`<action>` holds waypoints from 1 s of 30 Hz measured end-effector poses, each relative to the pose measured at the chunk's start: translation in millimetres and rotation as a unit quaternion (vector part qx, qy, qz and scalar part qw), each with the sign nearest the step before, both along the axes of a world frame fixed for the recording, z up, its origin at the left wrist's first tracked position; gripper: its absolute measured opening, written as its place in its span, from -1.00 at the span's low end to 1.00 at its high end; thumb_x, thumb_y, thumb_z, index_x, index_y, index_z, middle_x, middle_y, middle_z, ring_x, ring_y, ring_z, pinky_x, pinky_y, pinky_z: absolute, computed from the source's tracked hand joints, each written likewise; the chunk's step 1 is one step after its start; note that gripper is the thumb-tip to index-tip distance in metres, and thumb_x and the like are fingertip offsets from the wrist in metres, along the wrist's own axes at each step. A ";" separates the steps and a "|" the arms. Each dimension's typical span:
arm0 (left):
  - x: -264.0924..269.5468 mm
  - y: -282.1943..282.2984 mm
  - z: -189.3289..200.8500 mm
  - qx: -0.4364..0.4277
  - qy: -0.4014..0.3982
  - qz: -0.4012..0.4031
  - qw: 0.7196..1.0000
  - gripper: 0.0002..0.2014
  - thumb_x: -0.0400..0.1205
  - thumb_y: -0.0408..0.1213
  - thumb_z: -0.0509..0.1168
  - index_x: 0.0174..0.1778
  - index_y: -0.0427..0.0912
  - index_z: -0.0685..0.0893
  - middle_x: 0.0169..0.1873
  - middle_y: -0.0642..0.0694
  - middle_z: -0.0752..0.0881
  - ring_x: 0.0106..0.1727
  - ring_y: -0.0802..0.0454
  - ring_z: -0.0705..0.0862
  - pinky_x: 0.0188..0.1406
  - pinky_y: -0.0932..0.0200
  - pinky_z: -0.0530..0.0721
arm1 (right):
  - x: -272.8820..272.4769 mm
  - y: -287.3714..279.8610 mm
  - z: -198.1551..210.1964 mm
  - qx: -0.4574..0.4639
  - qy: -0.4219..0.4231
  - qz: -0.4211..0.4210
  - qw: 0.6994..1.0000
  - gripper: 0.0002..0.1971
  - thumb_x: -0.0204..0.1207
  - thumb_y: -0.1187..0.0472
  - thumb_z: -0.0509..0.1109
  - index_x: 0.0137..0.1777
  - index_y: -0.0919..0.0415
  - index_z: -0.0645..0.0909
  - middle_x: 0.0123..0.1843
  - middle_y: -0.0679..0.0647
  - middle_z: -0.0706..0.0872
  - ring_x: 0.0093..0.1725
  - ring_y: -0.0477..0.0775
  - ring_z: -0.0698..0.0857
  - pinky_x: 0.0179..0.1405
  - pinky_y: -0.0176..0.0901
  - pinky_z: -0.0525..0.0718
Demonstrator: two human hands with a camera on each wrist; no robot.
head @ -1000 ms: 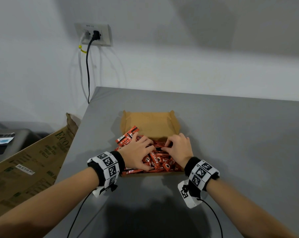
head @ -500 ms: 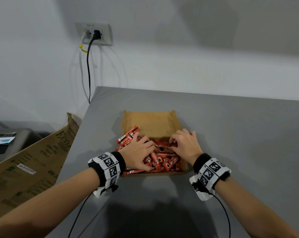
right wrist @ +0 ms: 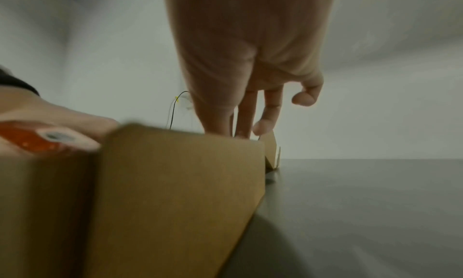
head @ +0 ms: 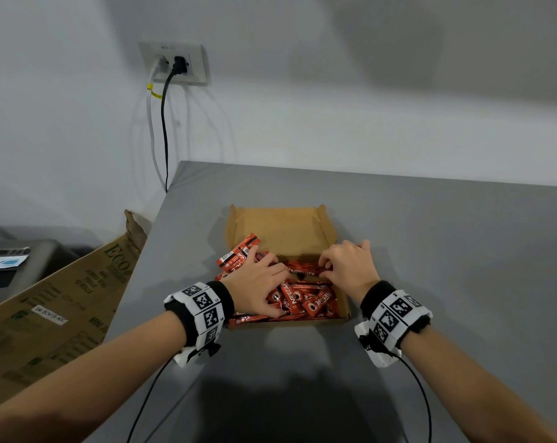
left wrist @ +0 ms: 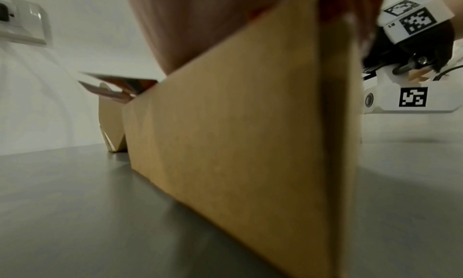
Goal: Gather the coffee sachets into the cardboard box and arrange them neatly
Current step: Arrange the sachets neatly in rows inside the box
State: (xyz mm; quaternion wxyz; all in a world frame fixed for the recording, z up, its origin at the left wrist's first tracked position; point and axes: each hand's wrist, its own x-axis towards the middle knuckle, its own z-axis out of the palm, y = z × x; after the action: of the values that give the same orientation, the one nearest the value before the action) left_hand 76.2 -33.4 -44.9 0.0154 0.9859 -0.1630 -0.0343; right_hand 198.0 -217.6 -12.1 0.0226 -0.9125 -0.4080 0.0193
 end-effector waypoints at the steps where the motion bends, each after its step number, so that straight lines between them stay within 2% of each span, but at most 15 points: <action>1: -0.1 0.0 0.1 -0.001 0.003 0.001 1.000 -0.21 0.38 0.38 -0.03 0.35 -0.11 0.50 0.27 0.02 0.57 0.26 -0.03 0.45 0.46 -0.34 0.04 | 0.2 -0.8 0.0 -0.013 -0.008 0.003 1.000 -0.90 0.48 0.12 0.42 -0.02 -0.02 0.69 -0.04 -0.14 0.74 0.08 0.00 0.57 -0.04 -0.05 0.16; 5: -0.1 -0.6 0.5 -0.004 -0.001 -0.001 1.000 -0.22 0.38 0.37 -0.02 0.34 -0.12 0.51 0.25 0.01 0.59 0.25 -0.04 0.46 0.45 -0.34 0.07 | 0.5 -2.7 -1.2 -0.014 -0.010 0.002 1.000 -0.91 0.50 0.16 0.39 -0.05 -0.01 0.69 -0.07 -0.13 0.76 0.07 0.00 0.59 -0.09 -0.07 0.09; 10: 0.0 -0.4 1.2 -0.005 0.002 0.000 1.000 -0.23 0.38 0.37 -0.01 0.33 -0.10 0.51 0.25 0.02 0.58 0.25 -0.03 0.46 0.45 -0.33 0.07 | 0.2 1.1 6.9 0.038 0.005 0.008 0.999 -0.80 0.45 -0.07 0.44 0.02 -0.06 0.70 -0.07 -0.16 0.74 0.07 -0.06 0.60 -0.03 -0.06 0.18; 13: 0.2 -0.8 0.5 -0.003 0.001 0.000 1.000 -0.23 0.38 0.37 -0.01 0.33 -0.10 0.52 0.26 0.02 0.58 0.25 -0.04 0.46 0.44 -0.35 0.09 | -5.9 8.9 3.9 0.044 0.022 0.053 0.997 -0.79 0.55 -0.02 0.33 0.11 -0.07 0.70 0.04 -0.14 0.72 0.11 -0.04 0.60 0.04 -0.03 0.24; 15: 0.1 -0.9 1.7 0.002 0.006 0.000 1.000 -0.22 0.38 0.37 -0.03 0.35 -0.10 0.50 0.29 0.02 0.57 0.27 -0.04 0.45 0.45 -0.34 0.05 | -10.6 14.6 -1.0 0.037 0.026 0.073 0.996 -0.77 0.60 0.02 0.28 0.18 -0.08 0.68 0.11 -0.13 0.70 0.13 -0.02 0.59 0.02 -0.04 0.20; 18: -0.1 -1.8 3.9 0.007 0.014 0.003 1.000 -0.19 0.37 0.38 -0.08 0.36 -0.11 0.48 0.32 0.01 0.55 0.29 -0.04 0.43 0.47 -0.33 -0.01 | -13.3 19.7 -4.3 0.032 0.027 0.082 0.996 -0.74 0.63 0.05 0.23 0.24 -0.10 0.65 0.11 -0.10 0.67 0.16 0.00 0.57 -0.05 -0.07 0.10; 22: -0.4 -1.5 3.4 0.007 0.007 0.001 1.000 -0.20 0.37 0.38 -0.07 0.36 -0.10 0.49 0.31 0.01 0.56 0.28 -0.04 0.45 0.46 -0.36 0.04 | -9.9 18.6 -3.3 0.040 0.033 0.089 0.995 -0.74 0.63 0.07 0.23 0.23 -0.09 0.67 0.07 -0.09 0.67 0.13 0.01 0.58 -0.07 -0.10 0.07; 26: -0.1 -1.2 1.9 0.008 0.005 -0.001 1.000 -0.20 0.37 0.38 -0.06 0.35 -0.11 0.50 0.29 0.01 0.57 0.26 -0.04 0.46 0.45 -0.36 0.05 | -4.4 12.9 0.8 0.060 0.047 0.081 0.994 -0.76 0.64 0.08 0.24 0.20 -0.06 0.68 0.09 -0.10 0.70 0.12 -0.02 0.60 0.07 -0.04 0.25; 29: -0.5 -0.6 0.4 0.004 -0.002 -0.001 1.000 -0.22 0.37 0.37 -0.03 0.32 -0.12 0.53 0.26 0.01 0.59 0.24 -0.05 0.48 0.46 -0.37 0.03 | 6.5 -0.7 13.4 0.141 0.072 0.045 0.986 -0.82 0.57 0.15 0.36 0.10 0.05 0.74 0.02 -0.05 0.74 -0.04 -0.10 0.63 0.14 -0.09 0.50; 30: -0.5 -0.5 -0.1 0.005 -0.004 0.000 1.000 -0.23 0.38 0.37 -0.02 0.32 -0.11 0.53 0.25 0.02 0.59 0.24 -0.05 0.48 0.45 -0.37 0.04 | 7.3 -5.8 17.4 0.134 0.093 0.049 0.985 -0.83 0.54 0.15 0.39 0.07 0.07 0.75 0.02 -0.03 0.75 -0.09 -0.16 0.59 0.13 -0.14 0.55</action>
State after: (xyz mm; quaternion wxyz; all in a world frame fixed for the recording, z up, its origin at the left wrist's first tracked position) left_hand 75.6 -33.9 -45.0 0.0099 0.9860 -0.1632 -0.0317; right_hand 205.3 -223.4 5.3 0.1816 -0.8742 -0.4476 0.0498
